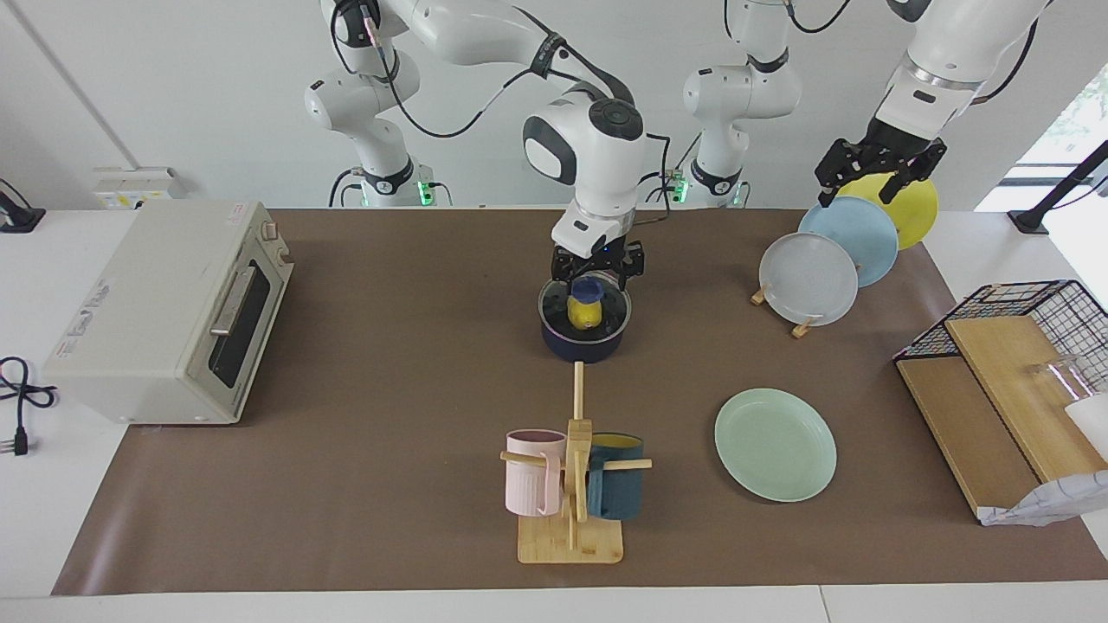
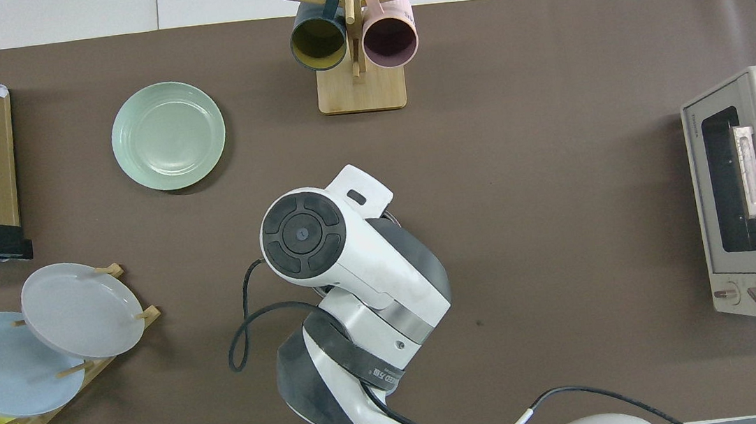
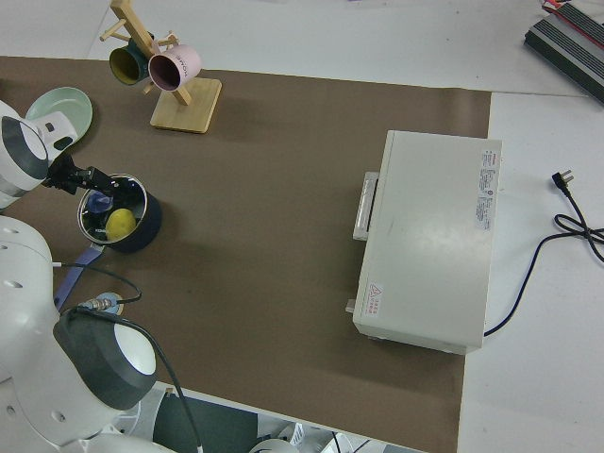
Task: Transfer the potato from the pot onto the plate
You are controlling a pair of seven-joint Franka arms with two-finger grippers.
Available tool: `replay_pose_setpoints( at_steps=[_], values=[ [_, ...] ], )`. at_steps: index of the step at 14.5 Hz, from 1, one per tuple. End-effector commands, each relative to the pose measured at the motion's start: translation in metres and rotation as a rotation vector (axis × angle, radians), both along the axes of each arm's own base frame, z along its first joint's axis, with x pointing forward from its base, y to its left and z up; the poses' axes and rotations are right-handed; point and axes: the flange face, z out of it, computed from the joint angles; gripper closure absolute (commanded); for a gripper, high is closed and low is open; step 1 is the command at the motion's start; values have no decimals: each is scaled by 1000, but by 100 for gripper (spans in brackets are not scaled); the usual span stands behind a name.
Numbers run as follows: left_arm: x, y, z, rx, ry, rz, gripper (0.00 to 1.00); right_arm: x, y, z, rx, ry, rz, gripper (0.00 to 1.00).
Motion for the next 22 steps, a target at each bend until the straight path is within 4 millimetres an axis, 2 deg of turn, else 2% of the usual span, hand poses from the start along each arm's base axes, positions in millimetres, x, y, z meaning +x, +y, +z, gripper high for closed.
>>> replay_pose_setpoints(
  at_steps=[1,5,9,11,14,16,17,18,20,22],
  values=[
    [-8,-1,0,-2,-11,13,0,-16,-12,-2,-9,-27,7,0],
    [-7,-3,1,-2,-14,4,0,-16,-15,-4,-23,-32,20,0],
    [-8,-6,-5,-1,-7,9,0,-19,-15,-7,-27,-29,23,10],
    [-8,-6,-3,-1,-13,7,0,-18,-15,-7,-24,-32,24,20],
    [-11,-6,-4,-2,-7,-5,0,-17,-14,-5,-21,-35,26,42],
    [-11,-7,-5,-5,-3,-7,0,-15,-12,-2,-13,-41,26,50],
    [-11,-9,-7,-18,1,-6,0,-15,-13,-2,-15,-41,25,59],
    [-13,-9,-6,-19,3,-6,0,-14,-13,-1,-13,-43,25,61],
    [-12,-10,-5,-20,-8,-8,0,-5,-17,12,-7,-53,27,62],
    [-11,-25,-4,-23,-32,-32,0,9,-28,35,-14,-50,28,61]
  ],
)
